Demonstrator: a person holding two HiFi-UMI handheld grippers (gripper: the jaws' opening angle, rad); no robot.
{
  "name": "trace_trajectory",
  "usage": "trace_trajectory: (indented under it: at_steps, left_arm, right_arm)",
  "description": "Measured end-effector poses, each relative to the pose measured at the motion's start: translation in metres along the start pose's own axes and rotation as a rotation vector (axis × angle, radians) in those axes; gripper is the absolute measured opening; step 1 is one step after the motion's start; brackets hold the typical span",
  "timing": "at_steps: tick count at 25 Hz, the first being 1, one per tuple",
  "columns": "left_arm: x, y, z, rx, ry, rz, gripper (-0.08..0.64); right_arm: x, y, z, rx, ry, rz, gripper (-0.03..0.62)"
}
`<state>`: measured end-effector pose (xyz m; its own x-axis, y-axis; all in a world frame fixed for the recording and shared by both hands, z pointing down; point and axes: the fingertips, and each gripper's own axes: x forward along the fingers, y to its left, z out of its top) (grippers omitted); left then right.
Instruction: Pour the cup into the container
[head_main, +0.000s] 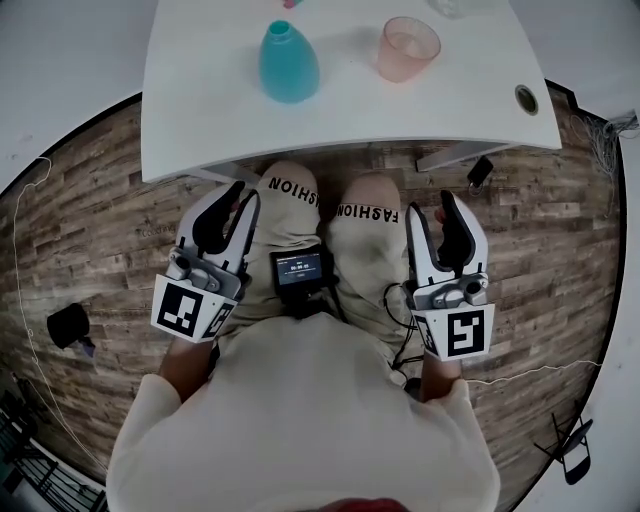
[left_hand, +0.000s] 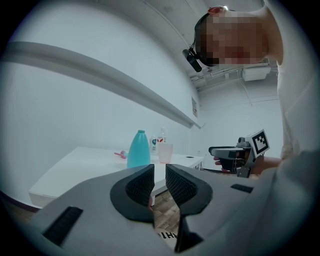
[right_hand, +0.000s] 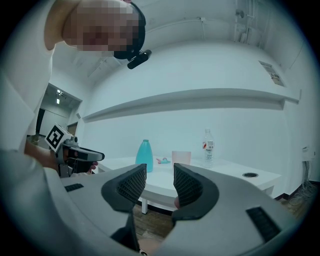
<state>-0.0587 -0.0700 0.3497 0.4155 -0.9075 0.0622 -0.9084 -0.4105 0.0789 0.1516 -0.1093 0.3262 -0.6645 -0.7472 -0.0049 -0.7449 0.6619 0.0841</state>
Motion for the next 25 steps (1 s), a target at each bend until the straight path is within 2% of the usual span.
trace_trajectory:
  at_steps: [12, 25]
  left_arm:
    - [0.008, 0.036, 0.021, 0.037, -0.022, 0.021, 0.069]
    - [0.022, 0.047, 0.033, 0.053, -0.032, 0.028, 0.074]
  right_arm:
    - [0.036, -0.007, 0.012, -0.022, 0.016, 0.018, 0.176]
    - [0.069, -0.024, 0.024, -0.087, 0.063, 0.047, 0.210]
